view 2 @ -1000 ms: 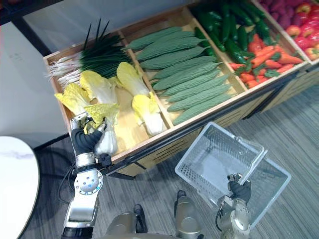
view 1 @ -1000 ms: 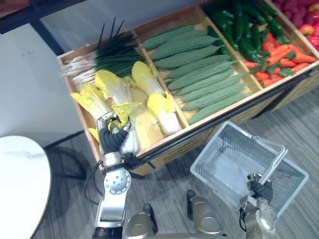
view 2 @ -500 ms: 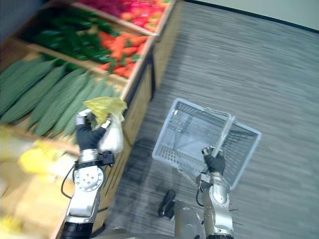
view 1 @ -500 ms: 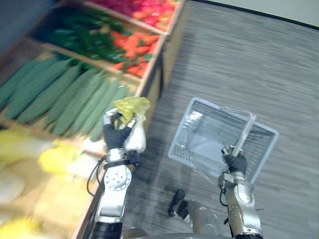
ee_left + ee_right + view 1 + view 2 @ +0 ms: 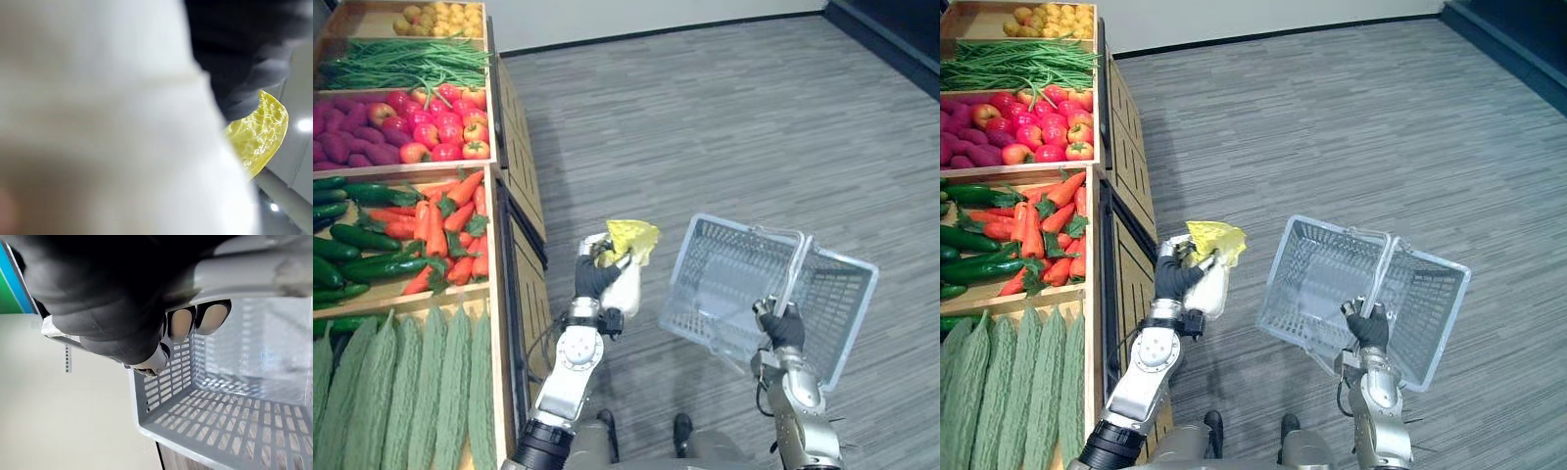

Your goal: Pick vegetable in the basket

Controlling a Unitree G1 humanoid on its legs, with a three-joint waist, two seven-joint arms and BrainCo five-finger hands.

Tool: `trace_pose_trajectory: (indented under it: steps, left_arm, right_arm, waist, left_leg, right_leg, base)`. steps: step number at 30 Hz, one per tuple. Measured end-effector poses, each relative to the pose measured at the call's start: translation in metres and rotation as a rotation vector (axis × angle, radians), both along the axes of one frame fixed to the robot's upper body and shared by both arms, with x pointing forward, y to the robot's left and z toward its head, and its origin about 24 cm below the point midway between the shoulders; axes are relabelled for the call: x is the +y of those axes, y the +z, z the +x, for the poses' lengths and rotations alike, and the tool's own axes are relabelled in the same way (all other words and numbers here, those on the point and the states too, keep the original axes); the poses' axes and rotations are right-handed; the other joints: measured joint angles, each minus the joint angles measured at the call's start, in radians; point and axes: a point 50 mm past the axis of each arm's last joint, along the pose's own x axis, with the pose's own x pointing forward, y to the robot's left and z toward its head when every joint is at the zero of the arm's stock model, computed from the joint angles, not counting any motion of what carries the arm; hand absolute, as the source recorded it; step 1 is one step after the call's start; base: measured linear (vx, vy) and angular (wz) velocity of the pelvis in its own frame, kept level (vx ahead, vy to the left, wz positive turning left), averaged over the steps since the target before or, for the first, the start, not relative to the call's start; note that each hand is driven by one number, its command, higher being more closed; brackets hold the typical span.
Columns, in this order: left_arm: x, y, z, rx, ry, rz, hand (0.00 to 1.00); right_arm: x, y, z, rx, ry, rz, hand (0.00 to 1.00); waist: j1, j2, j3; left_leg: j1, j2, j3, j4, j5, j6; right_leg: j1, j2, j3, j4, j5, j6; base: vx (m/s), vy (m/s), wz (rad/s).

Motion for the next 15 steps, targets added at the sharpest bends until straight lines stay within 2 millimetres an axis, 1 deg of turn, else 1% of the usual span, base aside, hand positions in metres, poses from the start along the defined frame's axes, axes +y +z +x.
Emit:
trace_pose_trajectory:
  steps: [4, 6, 8, 10, 11, 12, 13, 15]
  left_arm:
    - [-0.008, -0.012, -0.001, 0.057, -0.058, 0.001, 1.0]
    - [-0.014, -0.021, -0.003, 0.097, -0.09, 0.023, 1.0]
    - [-0.016, -0.028, -0.004, 0.123, -0.111, 0.038, 1.0]
    - [-0.023, -0.038, -0.006, 0.167, -0.141, 0.063, 1.0]
    - [-0.023, -0.041, -0.007, 0.18, -0.144, 0.07, 1.0]
    - [-0.024, -0.049, -0.008, 0.216, -0.153, 0.092, 1.0]
    - [-0.023, -0.053, -0.008, 0.231, -0.156, 0.103, 0.0]
    - [-0.021, -0.07, -0.011, 0.306, -0.154, 0.138, 0.0]
  right_arm:
    - [0.02, -0.003, -0.001, -0.004, 0.112, 0.083, 1.0]
    - [0.031, -0.004, -0.002, 0.0, 0.183, 0.115, 1.0]
    - [0.036, -0.006, -0.004, 0.01, 0.21, 0.128, 1.0]
    - [0.044, -0.008, -0.006, 0.017, 0.246, 0.155, 1.0]
    - [0.047, -0.008, -0.006, 0.016, 0.257, 0.16, 1.0]
    - [0.05, -0.008, -0.007, 0.018, 0.268, 0.177, 1.0]
    - [0.052, -0.008, -0.007, 0.02, 0.273, 0.182, 1.0]
    - [0.058, -0.011, -0.012, 0.037, 0.283, 0.229, 1.0]
  waist:
    - [-0.004, -0.004, -0.008]
    - [-0.006, -0.004, -0.012]
    - [-0.009, -0.005, -0.019]
    - [-0.021, -0.004, -0.024]
    - [-0.022, -0.005, -0.025]
    - [-0.023, -0.008, -0.028]
    - [-0.023, -0.012, -0.031]
    - [-0.023, -0.026, -0.04]
  left_leg:
    - [0.042, 0.004, 0.027, -0.044, 0.0, 0.0]
    - [0.06, 0.007, 0.04, -0.065, 0.0, 0.0]
    - [0.065, 0.007, 0.041, -0.076, 0.004, 0.006]
    - [0.07, 0.007, 0.039, -0.101, 0.023, 0.006]
    - [0.073, 0.006, 0.04, -0.11, 0.029, 0.009]
    - [0.075, 0.003, 0.04, -0.125, 0.037, 0.017]
    - [0.077, -0.001, 0.041, -0.132, 0.04, 0.018]
    - [0.08, -0.011, 0.042, -0.146, 0.052, 0.022]
  right_leg:
    - [0.005, -0.002, 0.029, 0.0, 0.002, 0.001]
    - [0.005, 0.002, 0.047, 0.0, 0.007, 0.004]
    - [0.003, 0.002, 0.05, 0.0, 0.01, 0.007]
    - [0.002, 0.004, 0.051, -0.015, 0.041, 0.006]
    - [0.001, 0.004, 0.053, -0.02, 0.049, 0.007]
    - [0.002, 0.002, 0.054, -0.032, 0.061, 0.007]
    - [0.001, -0.001, 0.055, -0.035, 0.061, 0.007]
    - [0.002, -0.009, 0.055, -0.042, 0.064, 0.01]
  base:
    - [0.06, 0.031, -0.26]
    - [0.03, -0.006, -0.21]
    - [0.0, 0.002, -0.05]
    - [-0.01, 0.02, 0.0]
    - [-0.04, 0.055, -0.03]
    - [-0.04, 0.053, -0.05]
    - [-0.05, 0.052, -0.04]
    - [-0.07, 0.04, 0.0]
